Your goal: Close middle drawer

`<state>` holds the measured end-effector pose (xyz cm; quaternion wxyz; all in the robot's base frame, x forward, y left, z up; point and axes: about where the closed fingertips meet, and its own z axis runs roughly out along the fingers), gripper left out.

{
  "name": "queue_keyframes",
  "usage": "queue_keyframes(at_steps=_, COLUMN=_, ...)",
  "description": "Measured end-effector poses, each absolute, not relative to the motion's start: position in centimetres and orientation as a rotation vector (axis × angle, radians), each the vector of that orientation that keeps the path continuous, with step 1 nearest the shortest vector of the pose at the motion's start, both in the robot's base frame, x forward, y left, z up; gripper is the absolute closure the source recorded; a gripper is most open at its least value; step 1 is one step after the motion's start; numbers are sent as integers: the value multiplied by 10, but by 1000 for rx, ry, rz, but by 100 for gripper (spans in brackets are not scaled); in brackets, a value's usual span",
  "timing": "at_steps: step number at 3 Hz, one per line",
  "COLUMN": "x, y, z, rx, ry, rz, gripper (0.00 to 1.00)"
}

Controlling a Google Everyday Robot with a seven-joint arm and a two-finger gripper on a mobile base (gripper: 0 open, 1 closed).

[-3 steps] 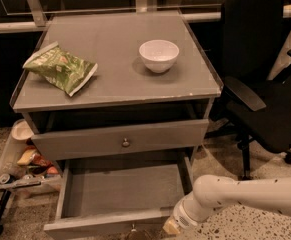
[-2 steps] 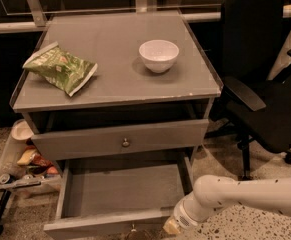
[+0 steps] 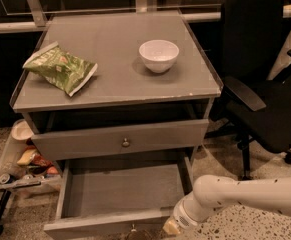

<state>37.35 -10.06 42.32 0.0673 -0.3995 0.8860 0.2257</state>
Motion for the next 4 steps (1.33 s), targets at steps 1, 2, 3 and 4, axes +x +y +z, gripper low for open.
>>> queue_keyframes(at_steps=1, x=373, y=-101, z=423, rx=-1204, ry=2670, rz=680, gripper=14)
queue_keyframes(at_steps=2, x=373, y=-101, z=423, rx=-1204, ry=2670, rz=680, gripper=0)
queue_keyframes(at_steps=3, x=373, y=-101, z=423, rx=-1204, ry=2670, rz=680, gripper=0)
queue_keyframes(at_steps=4, x=373, y=-100, z=423, rx=-1204, ry=2670, rz=680, gripper=19)
